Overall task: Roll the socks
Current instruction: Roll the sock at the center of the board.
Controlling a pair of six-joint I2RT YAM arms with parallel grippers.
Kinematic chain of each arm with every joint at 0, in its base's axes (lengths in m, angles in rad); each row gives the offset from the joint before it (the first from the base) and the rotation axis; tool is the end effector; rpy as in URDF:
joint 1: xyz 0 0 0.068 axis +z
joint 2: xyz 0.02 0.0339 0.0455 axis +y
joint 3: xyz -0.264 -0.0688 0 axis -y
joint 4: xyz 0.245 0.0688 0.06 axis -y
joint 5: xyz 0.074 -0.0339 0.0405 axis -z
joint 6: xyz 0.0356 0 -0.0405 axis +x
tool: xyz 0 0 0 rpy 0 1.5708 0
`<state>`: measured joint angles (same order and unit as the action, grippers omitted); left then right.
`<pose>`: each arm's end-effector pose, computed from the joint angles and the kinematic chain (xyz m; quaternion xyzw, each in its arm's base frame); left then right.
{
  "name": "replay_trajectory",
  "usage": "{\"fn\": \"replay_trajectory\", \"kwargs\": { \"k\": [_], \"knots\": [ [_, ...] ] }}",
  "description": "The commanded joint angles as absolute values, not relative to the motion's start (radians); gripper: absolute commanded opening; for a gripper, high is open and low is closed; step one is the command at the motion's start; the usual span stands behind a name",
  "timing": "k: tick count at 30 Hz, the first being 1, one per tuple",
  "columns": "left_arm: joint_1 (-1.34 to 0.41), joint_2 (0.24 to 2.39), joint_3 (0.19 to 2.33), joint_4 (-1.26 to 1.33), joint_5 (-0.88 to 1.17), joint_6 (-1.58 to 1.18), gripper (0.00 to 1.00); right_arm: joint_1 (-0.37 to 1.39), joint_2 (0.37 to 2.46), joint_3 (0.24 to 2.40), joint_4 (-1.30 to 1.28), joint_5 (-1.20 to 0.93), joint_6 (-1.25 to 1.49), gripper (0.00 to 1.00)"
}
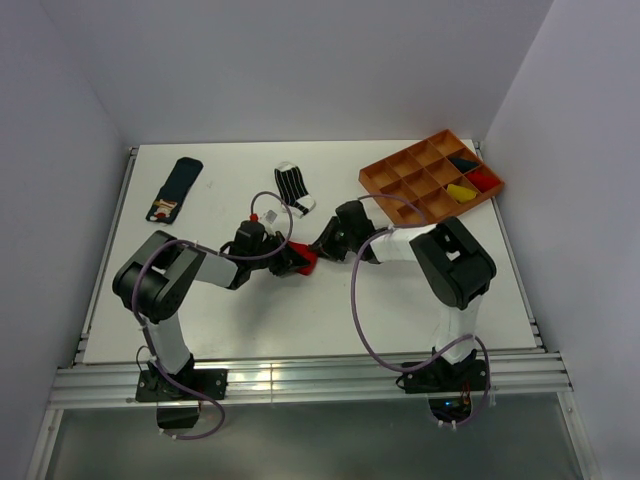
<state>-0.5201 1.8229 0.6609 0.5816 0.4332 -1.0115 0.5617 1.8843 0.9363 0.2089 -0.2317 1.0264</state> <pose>0.2765 -0.1756 0.1099 -0.1100 0.8583 -0.4580 0.2035 0.3116 0.2058 0.1274 0.1638 0.8950 0.3603 0.2059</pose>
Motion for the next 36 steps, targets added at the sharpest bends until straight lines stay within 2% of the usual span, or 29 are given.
{"fn": "replay_trajectory", "kwargs": {
  "k": [1, 2, 5, 7, 9, 12, 13, 16, 20, 23, 29, 36],
  "knots": [
    [-0.525, 1.862, 0.652, 0.502, 0.457, -0.983, 0.00, 0.552, 1.920, 0.974, 0.178, -0.192, 1.000, 0.27],
    [-0.525, 1.864, 0.652, 0.503, 0.463, -0.983, 0.00, 0.552, 1.924, 0.982, 0.164, -0.192, 0.991, 0.16],
    [-0.525, 1.867, 0.649, 0.506, 0.462, -0.976, 0.00, 0.552, 1.928, 1.008, 0.115, -0.180, 0.968, 0.00],
    [-0.525, 1.861, 0.641, 0.511, 0.453, -0.973, 0.01, 0.552, 1.925, 1.031, 0.065, -0.161, 0.951, 0.00],
    [-0.526, 1.835, 0.637, 0.506, 0.424, -0.957, 0.05, 0.552, 1.913, 1.043, 0.031, -0.147, 0.931, 0.00],
    [-0.541, 1.774, 0.643, 0.451, 0.327, -0.911, 0.23, 0.557, 1.902, 1.072, -0.046, -0.108, 0.905, 0.00],
    [-0.548, 1.755, 0.647, 0.410, 0.298, -0.884, 0.34, 0.563, 1.901, 1.087, -0.081, -0.098, 0.894, 0.00],
    [-0.584, 1.683, 0.658, 0.355, 0.171, -0.848, 0.47, 0.574, 1.894, 1.117, -0.136, -0.061, 0.879, 0.00],
    [-0.641, 1.606, 0.673, 0.270, 0.005, -0.781, 0.51, 0.598, 1.894, 1.153, -0.199, -0.020, 0.862, 0.00],
    [-0.715, 1.557, 0.673, 0.265, -0.178, -0.710, 0.50, 0.609, 1.896, 1.186, -0.248, -0.002, 0.856, 0.00],
    [-0.880, 1.520, 0.661, 0.377, -0.461, -0.536, 0.53, 0.627, 1.905, 1.239, -0.316, 0.020, 0.857, 0.00],
    [-0.950, 1.607, 0.716, 0.449, -0.525, -0.434, 0.57, 0.630, 1.924, 1.284, -0.374, 0.008, 0.859, 0.00]
  ]
}}
